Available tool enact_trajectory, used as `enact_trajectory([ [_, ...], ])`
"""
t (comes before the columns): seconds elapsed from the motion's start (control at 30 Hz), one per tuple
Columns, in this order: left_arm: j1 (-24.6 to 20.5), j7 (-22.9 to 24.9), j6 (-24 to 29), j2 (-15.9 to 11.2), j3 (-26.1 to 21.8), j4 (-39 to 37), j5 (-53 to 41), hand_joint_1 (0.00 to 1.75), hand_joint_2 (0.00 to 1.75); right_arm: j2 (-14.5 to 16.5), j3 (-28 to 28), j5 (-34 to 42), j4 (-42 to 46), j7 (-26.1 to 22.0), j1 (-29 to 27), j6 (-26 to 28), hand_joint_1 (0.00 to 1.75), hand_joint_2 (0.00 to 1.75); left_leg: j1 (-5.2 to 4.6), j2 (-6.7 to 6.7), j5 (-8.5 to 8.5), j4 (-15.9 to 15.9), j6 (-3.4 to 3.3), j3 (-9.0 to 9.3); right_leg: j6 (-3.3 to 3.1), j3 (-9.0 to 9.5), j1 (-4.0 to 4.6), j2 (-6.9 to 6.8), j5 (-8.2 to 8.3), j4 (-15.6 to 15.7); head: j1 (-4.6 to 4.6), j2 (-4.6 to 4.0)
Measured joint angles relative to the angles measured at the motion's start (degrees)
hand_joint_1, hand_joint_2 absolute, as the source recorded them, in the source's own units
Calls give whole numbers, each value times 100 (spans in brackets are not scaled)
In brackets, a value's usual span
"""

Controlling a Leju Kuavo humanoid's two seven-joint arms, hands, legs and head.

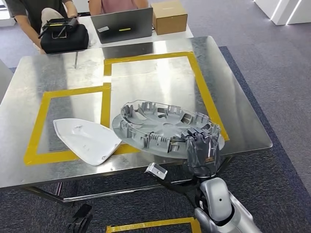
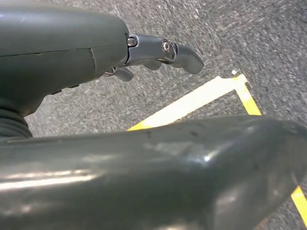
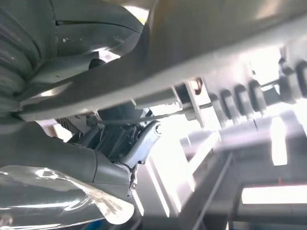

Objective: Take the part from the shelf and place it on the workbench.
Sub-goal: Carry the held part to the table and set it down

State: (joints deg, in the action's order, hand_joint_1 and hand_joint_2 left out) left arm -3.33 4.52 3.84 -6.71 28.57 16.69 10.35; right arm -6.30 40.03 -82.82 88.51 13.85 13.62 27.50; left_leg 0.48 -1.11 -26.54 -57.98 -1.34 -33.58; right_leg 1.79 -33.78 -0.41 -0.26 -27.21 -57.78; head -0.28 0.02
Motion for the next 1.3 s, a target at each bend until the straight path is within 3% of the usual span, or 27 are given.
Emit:
enact_trajectory([
  [0.07,-1,9,24,2,-7,-28,-27,0,0,-39,-2,292,-110,46,108,-298,175,175,4,-1,12,14,24,5,-25,-3,8,1,-1,-2,1,0],
  [0.23,5,32,59,7,-37,-93,-73,0,0,-109,-145,1103,-366,210,316,-1106,175,175,29,-1,18,25,156,3,-45,-5,28,-3,-1,-9,3,0],
  [0.73,8,74,79,11,-66,-183,-144,0,0,-193,-457,1433,-667,298,536,-1532,175,175,5,-1,14,1,162,-5,-37,0,3,-3,13,-8,4,0],
  [1.17,1,125,115,-9,-198,-222,-569,0,0,-515,-684,1342,-1543,-621,1133,-1734,175,175,4,-1,15,-7,162,-5,-29,2,1,-1,22,-8,5,0],
  [1.3,2,143,179,-20,-233,-222,-699,0,175,-515,-683,1436,-1718,-704,1217,-1716,0,175,5,-1,14,-7,162,-6,-29,2,1,-2,22,-8,4,0],
])
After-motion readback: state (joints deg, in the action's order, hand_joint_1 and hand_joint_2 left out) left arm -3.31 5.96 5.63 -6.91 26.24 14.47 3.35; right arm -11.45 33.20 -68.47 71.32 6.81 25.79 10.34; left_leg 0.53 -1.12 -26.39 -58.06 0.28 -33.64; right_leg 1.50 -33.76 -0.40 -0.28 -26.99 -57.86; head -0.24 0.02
